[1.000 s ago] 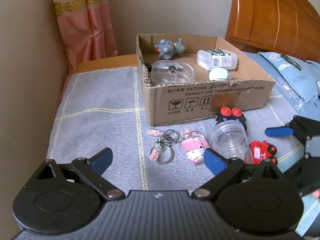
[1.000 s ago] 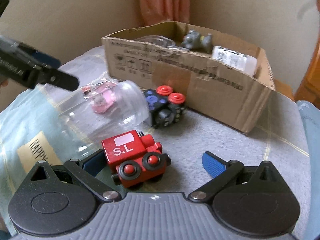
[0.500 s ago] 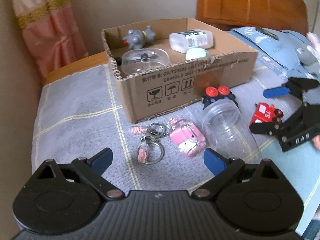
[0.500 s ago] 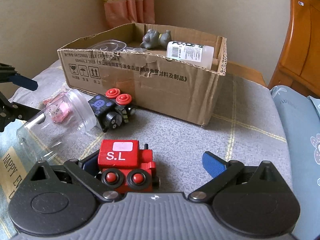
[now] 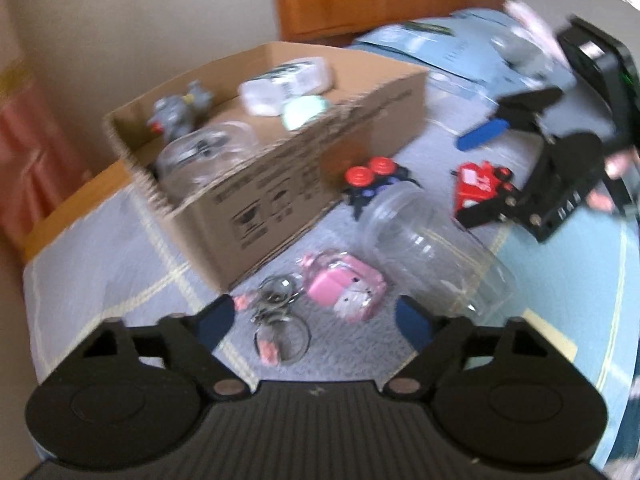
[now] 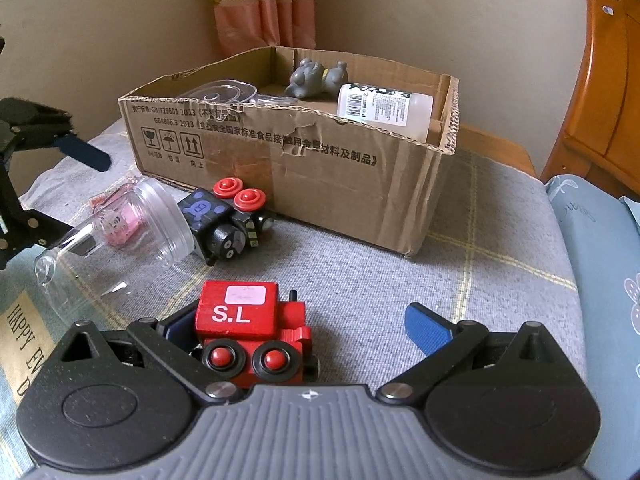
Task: Organize rigid objects
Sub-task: 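Grasp the pink keychain figure with the left tool while the right grasps the red train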
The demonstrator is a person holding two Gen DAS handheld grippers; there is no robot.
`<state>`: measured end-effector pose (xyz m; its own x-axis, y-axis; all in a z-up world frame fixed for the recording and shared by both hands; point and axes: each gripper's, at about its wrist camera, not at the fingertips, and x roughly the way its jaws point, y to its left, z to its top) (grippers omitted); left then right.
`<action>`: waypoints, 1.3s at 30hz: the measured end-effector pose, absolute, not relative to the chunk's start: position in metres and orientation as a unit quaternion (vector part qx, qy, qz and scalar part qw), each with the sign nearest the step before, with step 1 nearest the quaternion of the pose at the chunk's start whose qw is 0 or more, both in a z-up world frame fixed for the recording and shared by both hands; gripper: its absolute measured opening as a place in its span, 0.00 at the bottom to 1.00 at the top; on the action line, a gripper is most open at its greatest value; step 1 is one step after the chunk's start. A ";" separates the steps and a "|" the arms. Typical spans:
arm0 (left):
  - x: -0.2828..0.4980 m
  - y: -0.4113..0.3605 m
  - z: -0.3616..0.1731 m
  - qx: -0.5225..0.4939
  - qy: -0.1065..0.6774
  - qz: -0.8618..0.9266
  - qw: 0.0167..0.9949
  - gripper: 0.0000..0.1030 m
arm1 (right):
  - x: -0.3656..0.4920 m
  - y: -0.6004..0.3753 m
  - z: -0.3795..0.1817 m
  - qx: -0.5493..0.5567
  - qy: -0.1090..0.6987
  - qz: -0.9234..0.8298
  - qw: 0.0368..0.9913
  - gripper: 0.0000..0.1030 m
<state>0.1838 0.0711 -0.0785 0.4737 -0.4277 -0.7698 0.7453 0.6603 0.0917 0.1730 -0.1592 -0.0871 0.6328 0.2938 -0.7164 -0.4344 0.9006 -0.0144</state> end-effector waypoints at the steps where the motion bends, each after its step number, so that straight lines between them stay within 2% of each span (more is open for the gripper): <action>1: 0.185 0.069 -0.079 0.223 0.371 -0.362 0.826 0.74 | 0.173 -0.159 -0.087 -0.093 0.377 0.203 0.899 1.00; 14: 0.199 0.056 -0.083 0.275 0.342 -0.437 0.785 0.64 | 0.175 -0.161 -0.085 -0.095 0.377 0.210 0.897 1.00; 18: 0.202 0.052 -0.083 0.272 0.342 -0.453 0.777 0.54 | 0.175 -0.161 -0.086 -0.095 0.376 0.210 0.898 1.00; 33: 0.162 0.058 -0.080 0.234 0.375 -0.414 0.796 0.54 | 0.170 -0.163 -0.086 -0.100 0.373 0.221 0.895 1.00; 39: 0.150 0.057 -0.079 0.262 0.371 -0.423 0.784 0.57 | 0.163 -0.158 -0.083 -0.108 0.378 0.240 0.888 1.00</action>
<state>0.1505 0.0573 -0.0791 0.3673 -0.4692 -0.8031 0.8577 0.5048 0.0974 0.1626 -0.1579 -0.0829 0.5991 0.3444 -0.7228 -0.5078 0.8614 -0.0105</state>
